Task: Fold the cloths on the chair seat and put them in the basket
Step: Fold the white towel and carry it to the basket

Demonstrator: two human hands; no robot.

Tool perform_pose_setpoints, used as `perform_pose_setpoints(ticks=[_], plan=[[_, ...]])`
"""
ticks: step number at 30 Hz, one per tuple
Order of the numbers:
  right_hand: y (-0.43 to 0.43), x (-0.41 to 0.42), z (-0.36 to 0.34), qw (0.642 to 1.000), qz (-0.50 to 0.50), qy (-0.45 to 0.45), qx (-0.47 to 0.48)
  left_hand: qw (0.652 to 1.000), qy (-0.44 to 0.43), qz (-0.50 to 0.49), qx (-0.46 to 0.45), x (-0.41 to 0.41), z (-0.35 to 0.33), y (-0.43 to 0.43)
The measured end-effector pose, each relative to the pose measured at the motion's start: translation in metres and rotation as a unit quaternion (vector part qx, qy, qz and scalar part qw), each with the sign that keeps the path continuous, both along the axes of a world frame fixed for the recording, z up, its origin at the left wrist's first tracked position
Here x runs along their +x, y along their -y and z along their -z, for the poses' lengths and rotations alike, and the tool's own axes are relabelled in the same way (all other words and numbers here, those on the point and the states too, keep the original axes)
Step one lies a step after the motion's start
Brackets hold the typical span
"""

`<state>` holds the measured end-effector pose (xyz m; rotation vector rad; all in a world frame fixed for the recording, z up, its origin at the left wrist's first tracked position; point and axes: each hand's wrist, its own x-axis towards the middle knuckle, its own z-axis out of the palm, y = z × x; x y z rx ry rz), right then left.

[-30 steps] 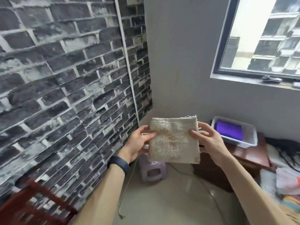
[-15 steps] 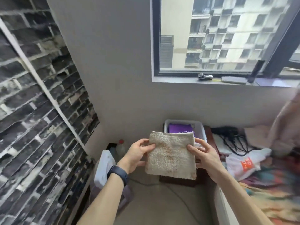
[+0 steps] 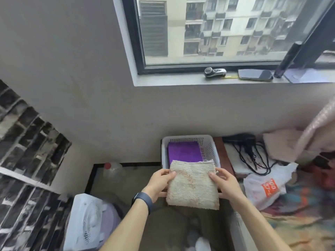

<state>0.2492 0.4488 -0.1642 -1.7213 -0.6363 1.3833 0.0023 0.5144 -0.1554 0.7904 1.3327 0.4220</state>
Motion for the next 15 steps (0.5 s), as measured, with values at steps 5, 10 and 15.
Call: perform_pose_setpoints(ticks=[5, 10, 15], plan=[[-0.081, 0.037, 0.056, 0.997, -0.036, 0.029, -0.061, 0.998, -0.031, -0.04, -0.043, 0.039, 0.039, -0.062], [-0.155, 0.055, 0.089, 0.988, -0.091, 0.103, -0.077, 0.989, -0.071, -0.113, -0.058, 0.071, 0.082, -0.112], [-0.211, 0.058, 0.114, 0.982, -0.126, 0.111, -0.084, 0.982, -0.13, -0.127, -0.052, 0.083, 0.125, -0.161]])
